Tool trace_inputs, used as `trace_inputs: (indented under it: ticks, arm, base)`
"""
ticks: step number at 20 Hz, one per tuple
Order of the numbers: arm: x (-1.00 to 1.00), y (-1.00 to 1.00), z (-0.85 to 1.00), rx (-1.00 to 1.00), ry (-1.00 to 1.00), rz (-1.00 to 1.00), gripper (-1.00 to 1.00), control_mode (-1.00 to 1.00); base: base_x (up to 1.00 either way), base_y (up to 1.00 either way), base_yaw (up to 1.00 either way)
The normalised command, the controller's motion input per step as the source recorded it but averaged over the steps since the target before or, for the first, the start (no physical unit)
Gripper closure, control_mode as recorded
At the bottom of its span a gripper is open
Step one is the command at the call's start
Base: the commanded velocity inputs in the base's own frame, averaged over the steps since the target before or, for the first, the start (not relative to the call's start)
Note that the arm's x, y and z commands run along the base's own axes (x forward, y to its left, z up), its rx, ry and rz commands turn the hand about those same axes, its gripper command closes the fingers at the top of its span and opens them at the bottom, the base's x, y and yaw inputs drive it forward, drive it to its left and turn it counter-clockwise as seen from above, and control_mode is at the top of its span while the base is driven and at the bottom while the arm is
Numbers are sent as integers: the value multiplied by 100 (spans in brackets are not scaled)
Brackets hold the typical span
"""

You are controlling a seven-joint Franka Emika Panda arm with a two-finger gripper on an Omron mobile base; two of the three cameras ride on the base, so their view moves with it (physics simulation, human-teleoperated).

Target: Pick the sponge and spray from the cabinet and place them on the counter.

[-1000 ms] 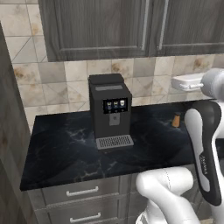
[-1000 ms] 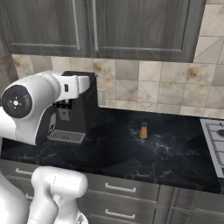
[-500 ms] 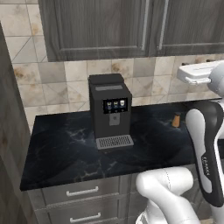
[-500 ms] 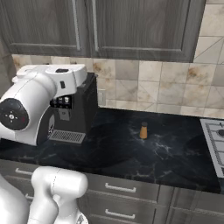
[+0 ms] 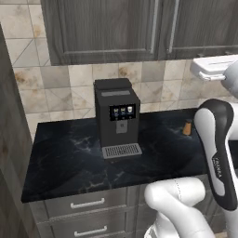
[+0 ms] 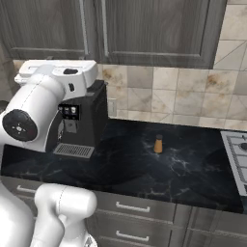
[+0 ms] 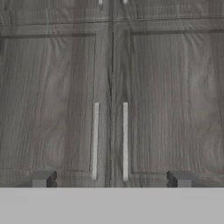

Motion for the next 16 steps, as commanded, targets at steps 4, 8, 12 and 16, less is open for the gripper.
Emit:
trace_inputs:
  ticks: [4, 8, 12, 16]
  arm:
    - [24, -3, 11, 7, -2, 0, -100, -100]
    - [34, -1, 5, 8, 0, 0, -100, -100]
    - [35, 0, 1, 4, 0, 1, -100, -100]
    - [34, 0, 0, 0, 0, 0, -100, -100]
  base:
    - [0, 0, 0]
    - [0, 0, 0]
    - [0, 0, 0]
    - [0, 0, 0]
